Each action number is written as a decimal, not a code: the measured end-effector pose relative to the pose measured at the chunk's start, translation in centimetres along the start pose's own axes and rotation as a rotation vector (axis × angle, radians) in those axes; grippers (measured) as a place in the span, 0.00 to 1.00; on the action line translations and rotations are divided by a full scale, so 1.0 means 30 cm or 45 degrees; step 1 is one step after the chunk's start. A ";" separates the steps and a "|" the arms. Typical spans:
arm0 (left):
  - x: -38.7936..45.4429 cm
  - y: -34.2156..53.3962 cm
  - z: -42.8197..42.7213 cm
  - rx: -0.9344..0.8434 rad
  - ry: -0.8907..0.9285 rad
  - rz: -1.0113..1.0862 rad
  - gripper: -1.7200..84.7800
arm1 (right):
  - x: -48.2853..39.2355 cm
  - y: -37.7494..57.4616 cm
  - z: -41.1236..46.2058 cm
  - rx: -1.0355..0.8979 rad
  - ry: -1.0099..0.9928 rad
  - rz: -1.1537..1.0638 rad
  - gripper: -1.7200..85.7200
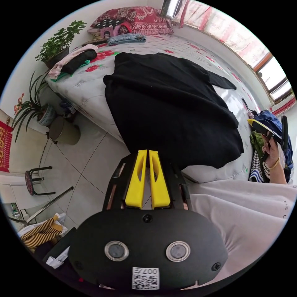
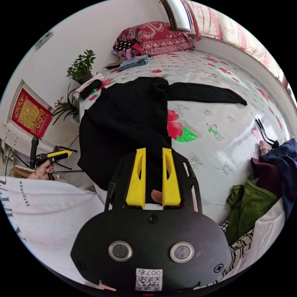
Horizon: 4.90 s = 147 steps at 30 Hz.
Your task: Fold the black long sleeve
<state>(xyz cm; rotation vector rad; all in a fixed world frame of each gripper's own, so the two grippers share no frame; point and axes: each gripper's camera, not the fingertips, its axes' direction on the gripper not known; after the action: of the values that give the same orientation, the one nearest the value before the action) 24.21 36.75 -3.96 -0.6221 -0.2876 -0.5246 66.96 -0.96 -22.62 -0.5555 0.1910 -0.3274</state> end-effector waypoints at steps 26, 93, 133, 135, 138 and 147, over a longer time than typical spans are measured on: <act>-0.122 -0.035 -0.025 -0.029 0.035 -0.015 0.01 | 0.038 -0.248 -0.167 -0.068 -0.412 -0.148 0.02; 0.028 -0.797 0.303 -0.014 -0.046 0.183 0.01 | 1.497 -0.870 0.162 0.268 0.205 1.069 0.09; -0.203 -0.255 -0.022 0.122 0.155 -0.140 0.03 | -0.183 -0.606 -0.199 0.314 -0.542 -0.617 0.02; -0.213 -0.213 -0.017 0.114 0.171 -0.136 0.05 | -0.348 -0.454 0.079 0.017 -0.638 -0.597 0.03; -0.228 -0.147 0.000 0.066 0.170 -0.118 0.08 | -0.444 -0.306 0.316 -0.335 -0.657 -0.547 0.04; -0.259 -0.082 0.003 0.080 0.181 -0.081 0.09 | -0.217 -0.249 0.304 -0.278 -0.474 -0.301 0.09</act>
<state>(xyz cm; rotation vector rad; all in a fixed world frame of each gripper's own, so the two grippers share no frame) 16.40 38.04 -5.86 -0.5135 -0.1895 -0.6155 61.42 -0.22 -10.37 -0.8464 -0.2033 -0.4285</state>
